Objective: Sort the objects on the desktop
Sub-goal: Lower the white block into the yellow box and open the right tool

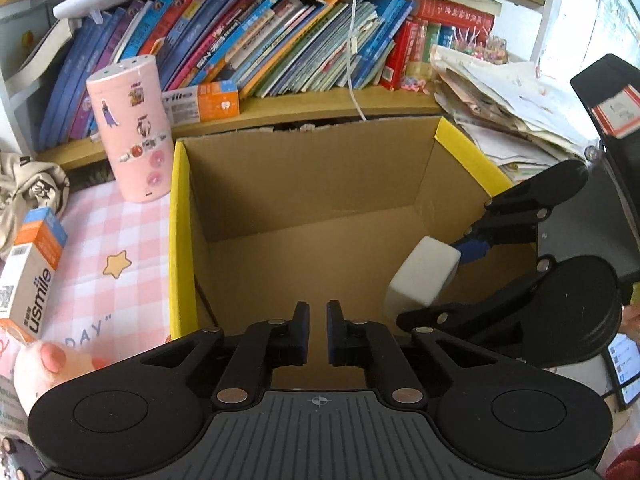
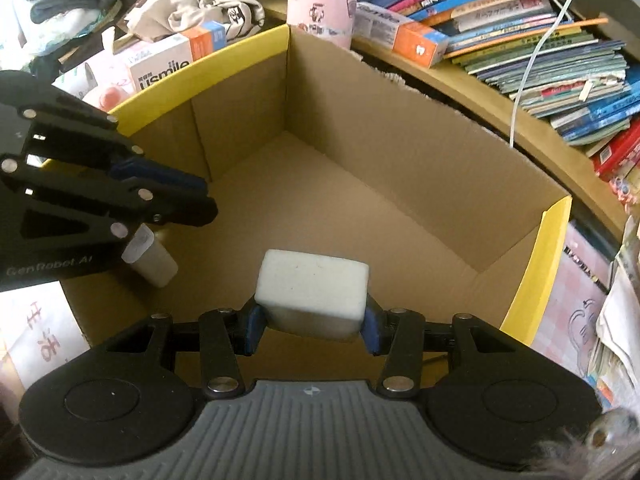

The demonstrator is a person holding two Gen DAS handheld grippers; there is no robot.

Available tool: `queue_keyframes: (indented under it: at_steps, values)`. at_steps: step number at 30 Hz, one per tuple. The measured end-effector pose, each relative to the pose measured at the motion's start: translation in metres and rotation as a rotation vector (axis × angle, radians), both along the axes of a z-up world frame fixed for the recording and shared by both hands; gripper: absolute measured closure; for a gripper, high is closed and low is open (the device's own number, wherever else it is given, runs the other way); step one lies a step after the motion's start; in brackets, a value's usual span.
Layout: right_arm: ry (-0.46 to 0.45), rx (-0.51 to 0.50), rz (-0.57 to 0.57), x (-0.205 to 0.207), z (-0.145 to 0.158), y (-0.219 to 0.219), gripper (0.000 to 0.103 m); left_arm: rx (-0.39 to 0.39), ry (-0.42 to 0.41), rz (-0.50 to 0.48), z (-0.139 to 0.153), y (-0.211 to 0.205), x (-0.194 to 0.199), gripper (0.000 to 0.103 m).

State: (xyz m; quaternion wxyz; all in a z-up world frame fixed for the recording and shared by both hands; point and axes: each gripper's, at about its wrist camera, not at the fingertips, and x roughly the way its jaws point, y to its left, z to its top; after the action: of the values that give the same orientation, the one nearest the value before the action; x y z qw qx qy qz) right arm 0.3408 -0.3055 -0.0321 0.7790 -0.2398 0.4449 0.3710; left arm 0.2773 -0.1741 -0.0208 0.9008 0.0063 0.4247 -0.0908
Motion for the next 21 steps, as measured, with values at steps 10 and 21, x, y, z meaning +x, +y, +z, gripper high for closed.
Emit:
queue_keyframes:
  at_steps: [10, 21]
  values:
    - [0.016, 0.004, 0.009, -0.004, -0.001, -0.002, 0.055, -0.011, 0.03, -0.019, -0.003, -0.006, -0.013, 0.095]
    - [-0.026, 0.026, -0.006, -0.008, 0.003, -0.008, 0.041, -0.019, 0.004, 0.004, 0.004, -0.005, -0.02, 0.088]
